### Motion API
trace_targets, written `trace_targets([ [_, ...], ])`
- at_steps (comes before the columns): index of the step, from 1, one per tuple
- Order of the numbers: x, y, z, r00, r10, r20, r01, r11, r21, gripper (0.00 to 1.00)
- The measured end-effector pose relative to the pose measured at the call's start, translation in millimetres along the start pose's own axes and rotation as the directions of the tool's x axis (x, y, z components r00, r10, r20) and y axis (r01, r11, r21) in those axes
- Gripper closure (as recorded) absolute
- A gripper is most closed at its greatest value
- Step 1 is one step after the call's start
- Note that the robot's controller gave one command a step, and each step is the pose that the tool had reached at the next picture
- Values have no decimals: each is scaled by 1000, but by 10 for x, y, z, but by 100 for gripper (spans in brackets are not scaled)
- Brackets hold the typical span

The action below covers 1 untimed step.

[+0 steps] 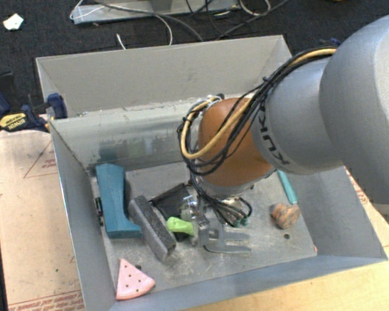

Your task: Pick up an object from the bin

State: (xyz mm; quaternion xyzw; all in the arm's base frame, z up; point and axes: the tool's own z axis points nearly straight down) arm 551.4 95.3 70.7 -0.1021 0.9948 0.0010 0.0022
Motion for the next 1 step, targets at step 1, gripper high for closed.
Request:
trace_targets([
  [1, -1, 0, -1, 1000, 0, 0, 0, 1000, 0, 100],
])
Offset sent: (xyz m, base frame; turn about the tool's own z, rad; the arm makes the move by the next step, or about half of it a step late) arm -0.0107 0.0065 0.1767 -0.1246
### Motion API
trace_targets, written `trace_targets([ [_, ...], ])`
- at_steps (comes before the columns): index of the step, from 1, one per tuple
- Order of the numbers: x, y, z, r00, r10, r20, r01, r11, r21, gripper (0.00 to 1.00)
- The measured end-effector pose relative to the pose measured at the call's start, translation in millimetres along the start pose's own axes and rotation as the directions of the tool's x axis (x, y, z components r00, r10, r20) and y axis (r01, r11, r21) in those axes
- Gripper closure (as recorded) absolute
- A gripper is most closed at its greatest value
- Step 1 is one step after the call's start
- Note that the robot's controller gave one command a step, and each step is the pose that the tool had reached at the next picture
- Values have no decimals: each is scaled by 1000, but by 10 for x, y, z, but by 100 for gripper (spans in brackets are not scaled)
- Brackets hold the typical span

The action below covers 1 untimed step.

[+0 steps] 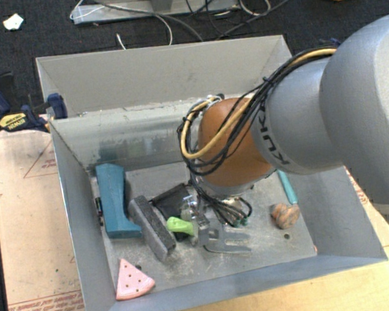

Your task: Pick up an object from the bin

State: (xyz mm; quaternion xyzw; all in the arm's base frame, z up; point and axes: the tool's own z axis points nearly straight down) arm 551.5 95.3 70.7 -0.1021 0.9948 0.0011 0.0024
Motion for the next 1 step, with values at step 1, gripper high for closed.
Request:
trace_targets([
  [1, 40, 48, -790, 998, -58, -3, 58, 998, 0, 100],
])
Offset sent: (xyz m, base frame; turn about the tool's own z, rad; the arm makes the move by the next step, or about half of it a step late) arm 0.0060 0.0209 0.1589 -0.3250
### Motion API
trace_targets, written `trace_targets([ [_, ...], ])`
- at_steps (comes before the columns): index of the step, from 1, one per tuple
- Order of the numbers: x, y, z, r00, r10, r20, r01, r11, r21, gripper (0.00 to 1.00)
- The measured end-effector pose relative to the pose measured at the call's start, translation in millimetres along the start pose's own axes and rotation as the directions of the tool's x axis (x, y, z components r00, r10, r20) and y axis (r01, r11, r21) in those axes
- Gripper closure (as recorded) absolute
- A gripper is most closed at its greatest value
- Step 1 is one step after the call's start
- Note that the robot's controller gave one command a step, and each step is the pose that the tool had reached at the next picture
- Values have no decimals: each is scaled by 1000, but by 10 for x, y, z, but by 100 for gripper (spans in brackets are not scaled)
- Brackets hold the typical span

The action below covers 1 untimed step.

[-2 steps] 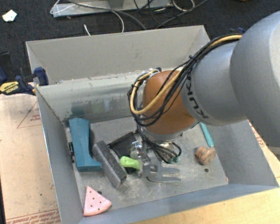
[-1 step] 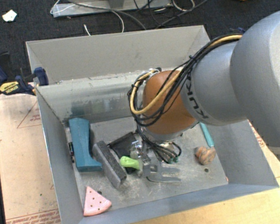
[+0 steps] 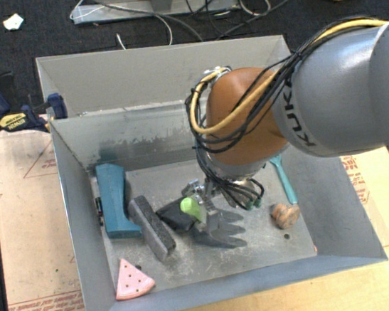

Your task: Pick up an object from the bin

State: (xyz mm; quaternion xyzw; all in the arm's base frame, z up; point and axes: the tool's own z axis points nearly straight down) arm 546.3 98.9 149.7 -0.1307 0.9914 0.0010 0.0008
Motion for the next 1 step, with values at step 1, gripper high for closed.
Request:
trace_targets([
  [1, -120, 110, -632, 970, -242, -3, 242, 970, -2, 100],
])
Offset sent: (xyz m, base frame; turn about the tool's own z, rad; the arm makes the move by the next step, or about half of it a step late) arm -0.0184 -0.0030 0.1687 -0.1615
